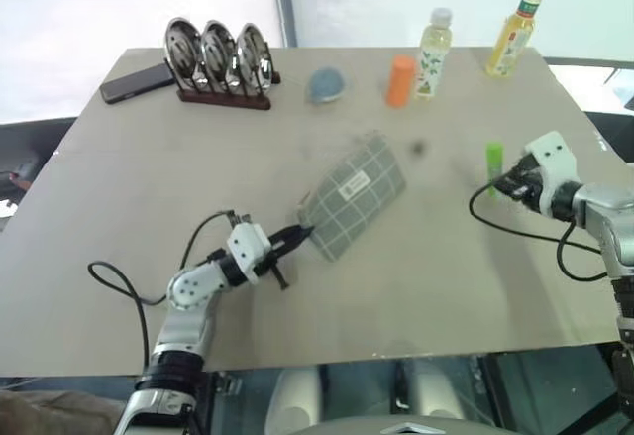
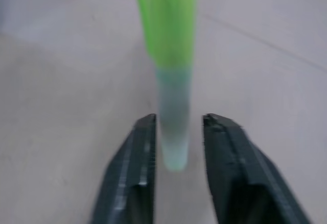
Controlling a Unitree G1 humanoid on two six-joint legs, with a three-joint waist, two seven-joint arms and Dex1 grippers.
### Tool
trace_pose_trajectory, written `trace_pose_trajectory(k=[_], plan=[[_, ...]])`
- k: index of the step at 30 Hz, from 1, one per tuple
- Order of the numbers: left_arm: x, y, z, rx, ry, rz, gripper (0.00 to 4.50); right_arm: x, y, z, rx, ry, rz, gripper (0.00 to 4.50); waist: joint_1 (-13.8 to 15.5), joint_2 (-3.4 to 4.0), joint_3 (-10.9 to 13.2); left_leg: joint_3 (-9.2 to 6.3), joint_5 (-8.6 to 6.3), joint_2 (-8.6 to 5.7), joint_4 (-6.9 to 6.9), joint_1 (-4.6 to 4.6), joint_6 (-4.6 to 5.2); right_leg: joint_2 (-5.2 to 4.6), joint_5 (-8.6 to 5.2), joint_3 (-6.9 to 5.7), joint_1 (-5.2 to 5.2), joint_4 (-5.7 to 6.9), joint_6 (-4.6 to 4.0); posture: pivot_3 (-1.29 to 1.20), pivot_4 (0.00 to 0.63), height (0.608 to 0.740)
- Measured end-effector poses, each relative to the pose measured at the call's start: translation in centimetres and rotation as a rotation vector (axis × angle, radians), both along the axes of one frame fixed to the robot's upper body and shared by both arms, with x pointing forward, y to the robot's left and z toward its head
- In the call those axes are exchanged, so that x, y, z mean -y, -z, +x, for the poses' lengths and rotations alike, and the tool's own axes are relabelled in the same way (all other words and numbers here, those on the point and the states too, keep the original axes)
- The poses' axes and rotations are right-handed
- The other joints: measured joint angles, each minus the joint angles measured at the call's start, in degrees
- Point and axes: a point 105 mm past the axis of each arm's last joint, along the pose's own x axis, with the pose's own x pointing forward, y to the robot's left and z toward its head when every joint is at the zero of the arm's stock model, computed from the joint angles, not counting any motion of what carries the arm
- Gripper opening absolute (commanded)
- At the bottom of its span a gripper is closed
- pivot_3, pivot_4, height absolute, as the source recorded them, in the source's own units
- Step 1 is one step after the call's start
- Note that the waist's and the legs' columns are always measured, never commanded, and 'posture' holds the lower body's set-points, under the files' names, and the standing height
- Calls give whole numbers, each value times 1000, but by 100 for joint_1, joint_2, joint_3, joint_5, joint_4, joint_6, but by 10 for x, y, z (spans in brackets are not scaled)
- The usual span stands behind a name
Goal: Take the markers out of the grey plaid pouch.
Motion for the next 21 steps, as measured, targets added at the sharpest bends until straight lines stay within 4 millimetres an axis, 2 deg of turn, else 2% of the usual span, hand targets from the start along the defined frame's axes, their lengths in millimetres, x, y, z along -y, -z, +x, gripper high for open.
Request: trace_pose_trajectory(k=[2, 5, 7, 9, 11, 12, 14, 15, 16, 19, 21], plan=[[4, -3, -2, 4, 29, -9, 0, 1, 2, -3, -5, -3, -17, 3236, -7, 0, 0, 0, 0, 0, 1, 0, 0, 0, 0, 0, 0, 0, 0, 0, 150, 740], [7, -8, -4, 17, 58, -12, 0, -3, -6, -7, 26, -27, -29, 3236, -11, 1, 1, -1, 0, 0, -2, -1, 0, 2, 2, 0, -2, 1, 3, 0, 150, 740], [11, -12, -6, 37, 105, 1, 0, -12, -25, -16, 91, -91, -22, 3236, -1, 2, 3, -4, 0, 0, -6, -6, 0, 3, 3, -3, -6, 0, 7, 0, 150, 740], [12, -16, -9, 80, 168, 52, 0, -43, -65, -34, 224, -251, 5, 3236, -7, 6, 6, -5, 0, 2, -10, -8, 0, 6, 10, -3, -12, 0, 19, 0, 150, 740], [15, -22, -6, 114, 196, 65, 0, -69, -93, -48, 312, -368, -13, 3236, -9, 2, 5, -7, 0, 4, -7, -6, 0, 7, 7, -3, -10, 0, 15, 0, 150, 740], [16, -24, -4, 126, 213, 74, 0, -84, -104, -55, 352, -425, -25, 3236, -11, -3, 2, -7, 0, 4, -4, -4, 0, 7, -4, -3, -9, 0, 5, 0, 150, 740], [16, -22, -5, 128, 230, 82, 0, -98, -108, -59, 364, -468, -38, 3236, -15, -8, 1, -5, 0, 4, 3, -1, 0, 4, -5, -3, -3, 0, 7, 0, 150, 740], [16, -21, -4, 124, 234, 80, 0, -104, -106, -58, 354, -485, -41, 2740, -18, -9, 1, -4, 0, 3, 3, -2, 0, 0, -5, -3, -3, 0, 6, 0, 150, 740], [16, -20, -5, 126, 239, 79, 0, -111, -102, -58, 340, -501, -38, 2498, -19, -10, 2, -4, 0, 3, 4, -2, 0, 0, -5, -3, -3, 0, 6, 0, 150, 740], [20, -19, -5, 137, 262, 73, 0, -136, -90, -57, 305, -568, -37, 1125, -10, -10, 3, -6, 0, 3, 4, -6, 0, 0, 0, -4, -6, 1, -2, 0, 150, 740], [22, -18, -6, 139, 270, 69, 0, -142, -81, -56, 290, -591, -97, 1125, 1, -10, 3, -7, 0, 1, 2, -11, 0, 0, 0, -6, -6, 0, -2, 0, 150, 740]])
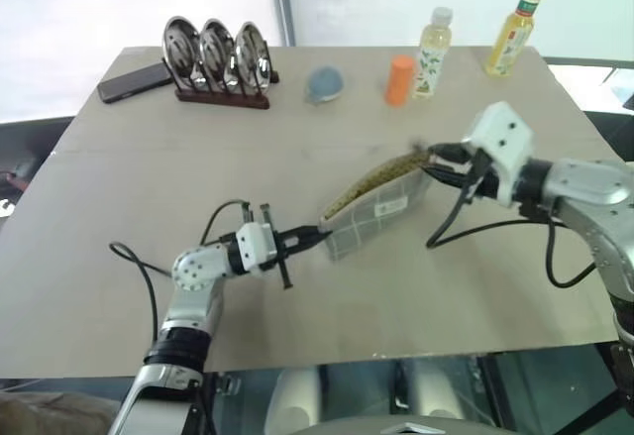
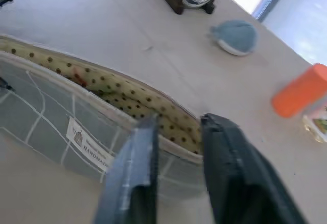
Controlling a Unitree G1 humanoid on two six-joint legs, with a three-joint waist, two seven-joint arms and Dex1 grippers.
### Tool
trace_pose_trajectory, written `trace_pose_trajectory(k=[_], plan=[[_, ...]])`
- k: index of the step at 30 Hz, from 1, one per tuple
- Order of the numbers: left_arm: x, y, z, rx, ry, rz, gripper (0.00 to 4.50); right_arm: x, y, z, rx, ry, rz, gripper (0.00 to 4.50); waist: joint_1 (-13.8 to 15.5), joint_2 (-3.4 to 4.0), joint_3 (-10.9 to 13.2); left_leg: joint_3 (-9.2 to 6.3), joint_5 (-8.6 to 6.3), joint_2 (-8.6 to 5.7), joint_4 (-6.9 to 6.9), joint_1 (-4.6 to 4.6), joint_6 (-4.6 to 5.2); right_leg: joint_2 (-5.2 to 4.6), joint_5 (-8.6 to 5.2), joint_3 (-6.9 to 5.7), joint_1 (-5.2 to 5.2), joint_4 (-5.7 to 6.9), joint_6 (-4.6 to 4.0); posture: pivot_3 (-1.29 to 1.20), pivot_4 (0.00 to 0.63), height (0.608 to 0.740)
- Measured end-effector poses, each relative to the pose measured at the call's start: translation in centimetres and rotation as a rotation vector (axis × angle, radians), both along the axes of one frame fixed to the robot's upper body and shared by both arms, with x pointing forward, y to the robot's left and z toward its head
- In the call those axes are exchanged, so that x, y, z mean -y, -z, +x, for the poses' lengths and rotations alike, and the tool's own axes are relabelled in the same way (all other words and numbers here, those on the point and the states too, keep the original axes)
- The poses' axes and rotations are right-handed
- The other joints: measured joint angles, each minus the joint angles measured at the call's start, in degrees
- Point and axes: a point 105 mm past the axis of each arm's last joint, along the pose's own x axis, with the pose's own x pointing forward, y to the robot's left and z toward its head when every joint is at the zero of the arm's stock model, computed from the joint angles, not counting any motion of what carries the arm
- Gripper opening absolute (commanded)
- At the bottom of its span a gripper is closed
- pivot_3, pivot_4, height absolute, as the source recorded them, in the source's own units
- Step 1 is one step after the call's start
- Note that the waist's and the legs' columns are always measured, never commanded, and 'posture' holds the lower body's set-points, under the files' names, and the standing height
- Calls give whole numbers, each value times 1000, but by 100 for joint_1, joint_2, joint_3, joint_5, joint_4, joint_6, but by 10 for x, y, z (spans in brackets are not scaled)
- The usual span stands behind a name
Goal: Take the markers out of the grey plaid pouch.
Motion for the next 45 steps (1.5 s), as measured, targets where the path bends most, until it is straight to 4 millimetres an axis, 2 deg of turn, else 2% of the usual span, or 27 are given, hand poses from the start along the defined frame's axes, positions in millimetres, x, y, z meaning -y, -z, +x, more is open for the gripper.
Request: trace_pose_trajectory(k=[3, 9, 15, 20, 23, 30, 34, 39, 43, 45], plan=[[0, 0, -2, 13, 8, 3, 0, 0, 12, 4, -20, 3, -46, 1125, -10, -1, 1, 4, -1, -2, 0, -2, 1, 0, 2, 1, 0, -7, 3, 0, 150, 740], [-2, 6, -8, 23, 4, 5, 0, -10, 8, 3, -8, -45, -47, 1125, -22, -1, 1, 1, -1, 3, -1, 6, 1, 3, 0, 0, 0, 1, 1, 0, 150, 740], [1, 8, -13, 21, 22, 9, 0, -22, 39, -2, -58, -125, -190, 1125, -28, 0, 1, 3, -1, 3, -1, 7, 1, 1, 0, 0, 0, 1, 0, 0, 150, 740], [2, 10, -14, 15, 47, 6, 0, -22, 51, -7, -111, -162, -252, 1125, -28, 0, 1, 3, -1, 3, -1, 6, 1, 2, 0, 0, -2, 1, 0, 0, 150, 740], [1, 11, -15, 24, 58, 10, 0, -21, 48, -6, -155, -143, -222, 1125, -34, 1, 0, 3, -1, 3, -1, 11, 1, 2, 0, 0, -1, 5, 0, 0, 150, 740], [2, 11, -17, 42, 67, 16, 0, -34, 24, -12, -341, -158, 50, 1125, -24, 10, -5, 2, -1, 5, -1, 14, 1, 1, 1, 0, 1, 9, -1, 0, 150, 740], [2, 12, -17, 42, 67, 20, 0, -42, 16, -15, -368, -158, 99, 1125, -28, 16, -9, 1, -1, 5, -5, 14, 1, 2, 0, 0, 1, 9, -1, 0, 150, 740], [4, 11, -17, 41, 75, 20, 0, -49, 43, -18, -391, -138, -25, 1125, -30, 18, -10, 3, -1, 3, -4, 11, 1, -1, 0, 0, 0, 8, -1, 0, 150, 740], [5, 12, -18, 0, 75, -5, 0, -38, 72, -17, -389, -99, -160, 1125, -31, 18, -10, 4, -1, 1, -4, 6, 1, -3, 0, 0, -2, 4, 0, 0, 150, 740], [9, 8, -17, -53, 62, -86, 0, -30, 79, -16, -366, -90, -224, 1125, -31, 20, -8, 5, -1, 1, -2, 5, 2, -3, 0, 0, -4, 5, 1, 0, 150, 740]])
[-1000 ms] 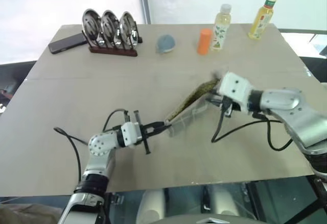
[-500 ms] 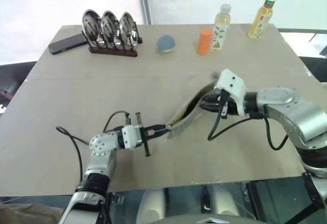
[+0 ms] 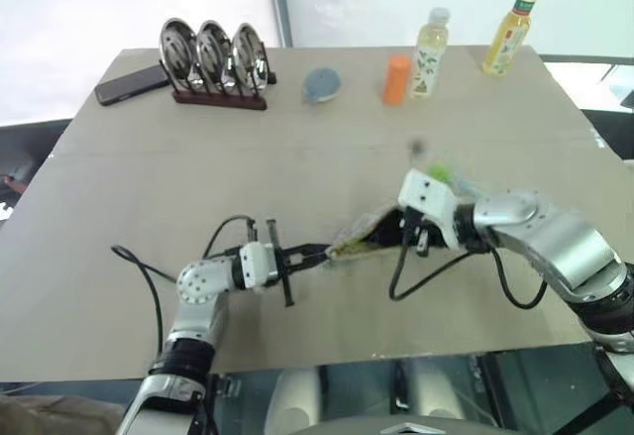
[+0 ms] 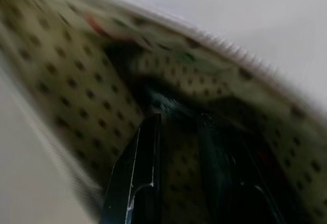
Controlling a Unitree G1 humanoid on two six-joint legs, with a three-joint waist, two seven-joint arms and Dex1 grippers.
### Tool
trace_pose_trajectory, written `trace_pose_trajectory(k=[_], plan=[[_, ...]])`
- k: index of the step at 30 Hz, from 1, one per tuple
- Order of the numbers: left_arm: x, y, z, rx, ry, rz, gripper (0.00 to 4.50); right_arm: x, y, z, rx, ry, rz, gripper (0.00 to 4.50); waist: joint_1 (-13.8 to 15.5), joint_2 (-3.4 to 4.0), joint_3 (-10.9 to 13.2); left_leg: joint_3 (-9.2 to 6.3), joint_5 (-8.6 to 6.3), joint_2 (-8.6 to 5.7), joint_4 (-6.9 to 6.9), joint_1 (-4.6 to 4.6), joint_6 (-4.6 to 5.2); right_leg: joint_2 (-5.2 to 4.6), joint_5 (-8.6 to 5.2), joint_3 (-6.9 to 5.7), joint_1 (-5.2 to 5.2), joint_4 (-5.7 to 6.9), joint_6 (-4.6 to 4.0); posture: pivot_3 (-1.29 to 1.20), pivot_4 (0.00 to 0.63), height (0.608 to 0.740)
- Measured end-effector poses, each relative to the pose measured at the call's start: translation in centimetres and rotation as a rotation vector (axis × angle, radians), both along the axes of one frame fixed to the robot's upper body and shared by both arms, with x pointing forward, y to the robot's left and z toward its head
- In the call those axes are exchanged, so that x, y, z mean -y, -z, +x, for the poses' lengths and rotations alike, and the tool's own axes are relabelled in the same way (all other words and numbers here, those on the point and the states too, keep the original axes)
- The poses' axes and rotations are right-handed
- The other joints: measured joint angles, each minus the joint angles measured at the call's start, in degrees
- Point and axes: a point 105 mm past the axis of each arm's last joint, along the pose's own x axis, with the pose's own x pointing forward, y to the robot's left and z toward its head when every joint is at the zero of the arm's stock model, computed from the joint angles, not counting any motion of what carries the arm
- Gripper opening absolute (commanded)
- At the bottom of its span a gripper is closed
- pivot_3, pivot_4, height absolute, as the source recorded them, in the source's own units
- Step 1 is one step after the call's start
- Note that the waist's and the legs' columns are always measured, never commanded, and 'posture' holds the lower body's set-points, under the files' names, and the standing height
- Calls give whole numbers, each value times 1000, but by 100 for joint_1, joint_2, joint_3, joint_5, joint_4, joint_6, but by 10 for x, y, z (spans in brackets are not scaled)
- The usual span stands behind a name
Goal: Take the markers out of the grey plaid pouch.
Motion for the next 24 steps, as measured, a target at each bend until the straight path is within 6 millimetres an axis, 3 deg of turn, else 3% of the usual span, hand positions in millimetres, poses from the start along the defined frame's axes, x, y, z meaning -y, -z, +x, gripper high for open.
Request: trace_pose_trajectory(k=[2, 5, 8, 10, 12, 15, 17, 24], plan=[[2, -7, -2, -120, 21, -118, 0, 5, -2, -2, 18, -27, -30, 1125, -2, -3, 2, -3, 0, 1, 1, -2, 0, 1, -1, 0, -1, 1, 1, 0, 150, 740], [3, -25, -9, -375, 131, -312, 0, 11, -16, -21, 15, -126, -69, 1125, -7, -16, 19, -13, 0, 2, -2, -8, 0, 3, -6, -1, -6, 1, 9, 0, 150, 740], [1, -41, -13, -526, 216, -389, 0, 12, -36, -33, 32, -190, -79, 1125, -11, -15, 20, -11, 0, 2, -2, -4, 0, 4, -14, -1, -6, 0, 22, 0, 150, 740], [2, -40, -15, -579, 238, -384, 0, 9, -44, -38, 55, -219, -78, 1125, -18, -20, 18, -10, 0, 2, -1, 0, 0, 4, -15, -1, -3, 0, 22, 0, 150, 740], [1, -28, -13, -584, 205, -342, 0, 7, -40, -40, 60, -228, -90, 1125, -12, -25, 14, -8, 0, 1, 1, 1, -1, 5, -15, -1, -3, -1, 22, 0, 150, 740], [-5, -4, -9, -590, 134, -262, 0, 9, -11, -39, 40, -224, -153, 1125, 8, -29, 15, -6, 0, 0, 4, -5, -1, 4, -14, -1, -5, -2, 20, 0, 150, 740], [-5, 0, -8, -571, 129, -238, 0, 6, 1, -34, 61, -228, -165, 1125, 9, -27, 15, -3, 0, -2, 5, -5, -1, 1, -7, 0, -5, -2, 10, 0, 150, 740], [-6, 6, -11, -514, 131, -172, 0, 2, 11, -19, 173, -254, -203, 1125, 8, -20, 10, -4, 0, 1, 4, 6, -1, 3, -12, 0, -5, -1, 19, 0, 150, 740]])
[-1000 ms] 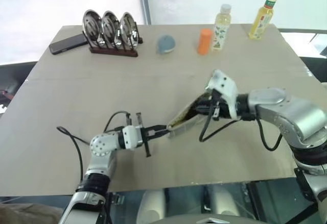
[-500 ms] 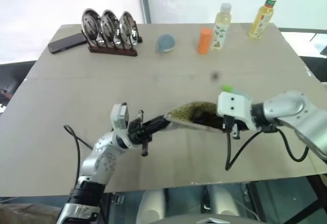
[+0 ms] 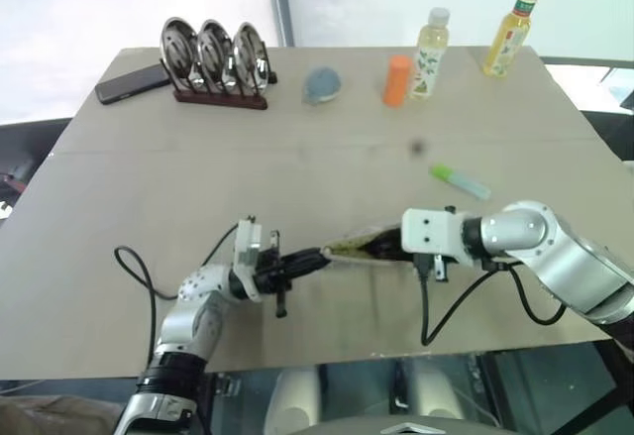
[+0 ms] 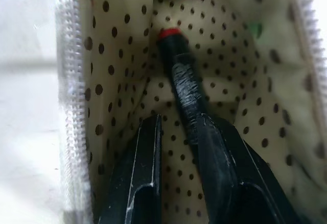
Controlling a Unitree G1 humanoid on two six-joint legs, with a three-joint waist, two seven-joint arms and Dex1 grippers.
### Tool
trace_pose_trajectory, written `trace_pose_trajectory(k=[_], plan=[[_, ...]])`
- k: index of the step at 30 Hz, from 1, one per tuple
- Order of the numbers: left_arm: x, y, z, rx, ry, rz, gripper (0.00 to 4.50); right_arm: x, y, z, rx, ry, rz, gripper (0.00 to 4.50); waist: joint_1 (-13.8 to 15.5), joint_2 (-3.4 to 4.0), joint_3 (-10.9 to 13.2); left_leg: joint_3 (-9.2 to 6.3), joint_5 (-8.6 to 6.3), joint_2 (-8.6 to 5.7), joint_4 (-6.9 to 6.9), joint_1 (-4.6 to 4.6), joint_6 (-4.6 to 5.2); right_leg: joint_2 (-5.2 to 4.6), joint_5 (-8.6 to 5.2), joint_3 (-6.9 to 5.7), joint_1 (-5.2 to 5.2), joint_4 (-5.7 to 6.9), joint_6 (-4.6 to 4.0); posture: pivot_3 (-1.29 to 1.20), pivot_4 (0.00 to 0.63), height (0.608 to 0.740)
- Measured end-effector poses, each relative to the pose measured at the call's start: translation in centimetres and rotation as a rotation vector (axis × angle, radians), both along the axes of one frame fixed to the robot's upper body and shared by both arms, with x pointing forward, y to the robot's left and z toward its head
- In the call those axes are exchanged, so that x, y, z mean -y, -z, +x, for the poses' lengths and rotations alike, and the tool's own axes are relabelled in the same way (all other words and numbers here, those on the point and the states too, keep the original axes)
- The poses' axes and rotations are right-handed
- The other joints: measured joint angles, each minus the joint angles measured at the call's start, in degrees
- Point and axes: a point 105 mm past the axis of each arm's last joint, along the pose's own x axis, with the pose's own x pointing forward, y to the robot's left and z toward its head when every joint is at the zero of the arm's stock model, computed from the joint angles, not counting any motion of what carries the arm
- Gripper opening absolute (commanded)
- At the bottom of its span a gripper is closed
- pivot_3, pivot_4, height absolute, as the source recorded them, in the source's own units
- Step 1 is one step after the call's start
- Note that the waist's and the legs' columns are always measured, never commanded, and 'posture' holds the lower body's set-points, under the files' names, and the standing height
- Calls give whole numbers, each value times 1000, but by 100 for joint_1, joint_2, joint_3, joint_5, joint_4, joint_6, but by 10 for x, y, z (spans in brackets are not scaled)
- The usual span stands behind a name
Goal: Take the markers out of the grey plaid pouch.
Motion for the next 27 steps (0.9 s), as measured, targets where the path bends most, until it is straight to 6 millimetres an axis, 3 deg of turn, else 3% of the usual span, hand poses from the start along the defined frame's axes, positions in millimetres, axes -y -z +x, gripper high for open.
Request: trace_pose_trajectory(k=[7, 12, 17, 20, 22, 23, 27], plan=[[-1, 0, 1, 15, -24, -7, 0, -7, 7, 15, 86, -20, -18, 1125, -5, 10, -6, 1, 0, 0, 0, 2, 0, 0, 2, 0, 3, 2, -2, 0, 150, 740], [-2, 0, 4, -49, -26, -34, 0, -20, 6, 36, 203, -58, -33, 1125, -15, 26, -17, 2, 0, 0, 0, 10, 0, 2, -1, 0, 13, 5, 2, 0, 150, 740], [0, -2, 4, -152, -9, -75, 0, -21, 8, 29, 144, -102, -50, 1125, -3, 31, -17, 2, 0, -2, -1, 3, 0, 0, 7, 0, 14, 1, -11, 0, 150, 740], [-1, -8, 2, -214, 5, -126, 0, -19, -3, 17, 67, -126, -19, 1980, -4, 33, -16, 2, 0, -2, -3, 0, 1, 1, 10, 0, 12, -3, -16, 0, 150, 740], [-2, -13, -4, -298, 55, -184, 0, -14, -23, 7, 49, -125, 12, 2951, -5, 32, -16, 0, -1, -2, -4, 0, 0, 0, 9, 0, 12, -6, -15, 0, 150, 740], [-2, -13, -5, -306, 61, -187, 0, -14, -25, 6, 51, -125, 15, 3134, -7, 32, -16, 0, -1, -2, -5, 1, 0, 0, 9, 0, 12, -7, -14, 0, 150, 740], [0, -14, -19, -430, 163, -210, 0, -10, -35, -7, 11, -117, -3, 3134, -13, 32, -15, -1, -1, -1, -5, 3, 0, -1, -2, 0, 10, -7, 2, 0, 150, 740]])
